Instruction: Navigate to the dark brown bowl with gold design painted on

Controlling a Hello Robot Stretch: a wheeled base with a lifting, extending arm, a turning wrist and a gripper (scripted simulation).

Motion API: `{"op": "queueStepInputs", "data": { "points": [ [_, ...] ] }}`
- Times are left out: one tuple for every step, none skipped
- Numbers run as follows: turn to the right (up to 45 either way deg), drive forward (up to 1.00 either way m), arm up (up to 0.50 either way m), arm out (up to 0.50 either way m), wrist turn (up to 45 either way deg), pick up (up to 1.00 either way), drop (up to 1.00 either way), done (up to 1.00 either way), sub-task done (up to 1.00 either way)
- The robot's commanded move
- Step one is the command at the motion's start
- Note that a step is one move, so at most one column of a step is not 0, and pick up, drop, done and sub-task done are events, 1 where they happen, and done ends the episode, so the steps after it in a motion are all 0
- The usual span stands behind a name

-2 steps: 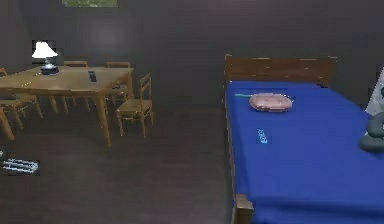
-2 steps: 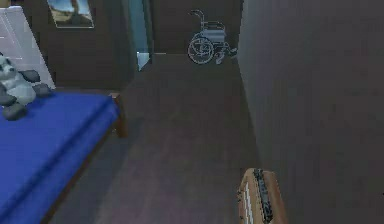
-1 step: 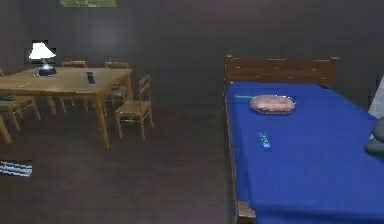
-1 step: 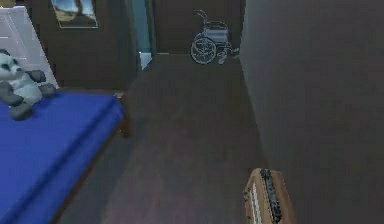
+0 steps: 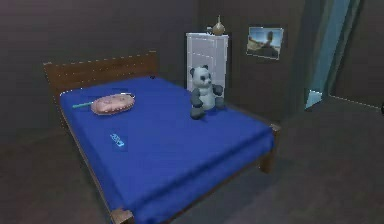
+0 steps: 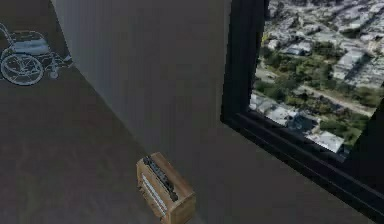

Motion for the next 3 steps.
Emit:
{"op": "queueStepInputs", "data": {
  "points": [
    [12.0,0.00,0.00,0.00,0.0,0.00,0.00,0.00,0.00],
    [0.0,0.35,0.00,0.00,0.0,0.00,0.00,0.00,0.00],
    [36.0,0.00,0.00,0.00,0.0,0.00,0.00,0.00,0.00]
  ]
}}
